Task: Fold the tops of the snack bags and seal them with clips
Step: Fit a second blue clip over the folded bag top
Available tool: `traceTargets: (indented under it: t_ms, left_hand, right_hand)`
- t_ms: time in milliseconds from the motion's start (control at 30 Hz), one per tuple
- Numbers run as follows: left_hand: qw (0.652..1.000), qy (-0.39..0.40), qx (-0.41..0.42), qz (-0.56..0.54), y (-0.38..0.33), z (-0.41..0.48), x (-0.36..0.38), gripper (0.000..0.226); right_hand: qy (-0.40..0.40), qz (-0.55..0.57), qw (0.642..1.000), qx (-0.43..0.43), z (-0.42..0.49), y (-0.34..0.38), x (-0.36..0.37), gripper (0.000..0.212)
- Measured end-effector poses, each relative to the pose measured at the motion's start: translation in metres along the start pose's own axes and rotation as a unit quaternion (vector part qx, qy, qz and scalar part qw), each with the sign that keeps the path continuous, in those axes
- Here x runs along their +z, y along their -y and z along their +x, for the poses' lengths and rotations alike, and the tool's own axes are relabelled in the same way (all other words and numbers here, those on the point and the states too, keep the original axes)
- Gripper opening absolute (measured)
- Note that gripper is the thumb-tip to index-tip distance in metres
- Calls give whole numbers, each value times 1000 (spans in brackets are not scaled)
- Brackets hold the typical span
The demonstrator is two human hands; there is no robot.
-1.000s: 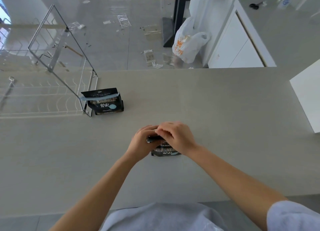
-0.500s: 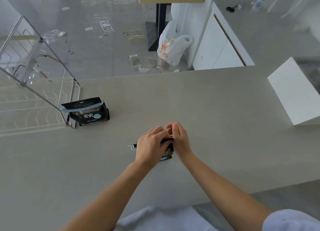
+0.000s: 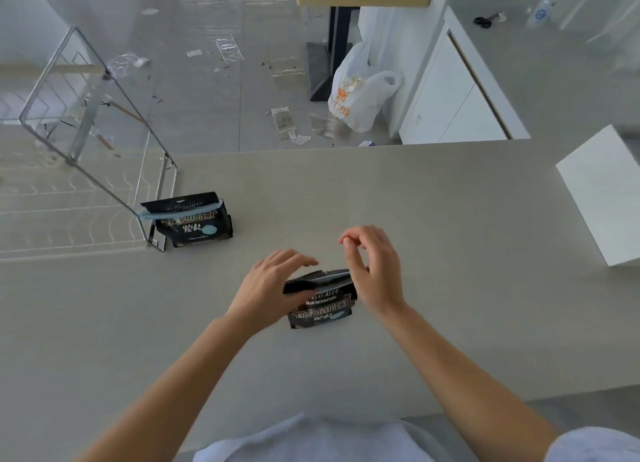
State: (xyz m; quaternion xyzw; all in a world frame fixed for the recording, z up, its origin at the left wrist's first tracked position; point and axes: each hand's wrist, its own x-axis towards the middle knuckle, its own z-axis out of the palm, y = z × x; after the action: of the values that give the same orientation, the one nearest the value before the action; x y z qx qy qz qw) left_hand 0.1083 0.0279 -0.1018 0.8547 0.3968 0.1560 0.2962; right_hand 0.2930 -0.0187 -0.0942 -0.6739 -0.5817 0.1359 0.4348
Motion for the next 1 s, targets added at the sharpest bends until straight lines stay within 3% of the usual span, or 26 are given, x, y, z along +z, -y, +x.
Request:
traceTargets:
  t_ms: [67,167,400,667,767,867,933,1000]
  left_hand:
    - [999,13,-27,-21,17,-10,-4,41]
    - [998,47,-24,-35,23,-15,3,28]
    - [997,44,-35,-49,29,-24,19,20]
    - [997,65,-23,-42,32,-27,27,24]
    - [996,84,-28,-6,35,-17,20,31]
    - [993,110,-30,9,30,-5,7,32]
    - [991,122,-51,19,22,2,-3,33]
    - [993,87,-45,61,10,8,-7,34]
  right_hand:
    - [101,-57,989,-95,2,22,5,12]
    - [236,-161,943,-170,-2,34,26,31]
    - [248,-179,909,-282,-1,18,40,34]
    - [223,-115,916,-312,-7,7,42,36]
    - [240,-108,922,-285,1,12,43,33]
    - [233,-79,952,-184,16,17,36,37]
    - [168,-20,983,-76,25,13,29,38]
    - [78,50,995,39,28,-2,21,34]
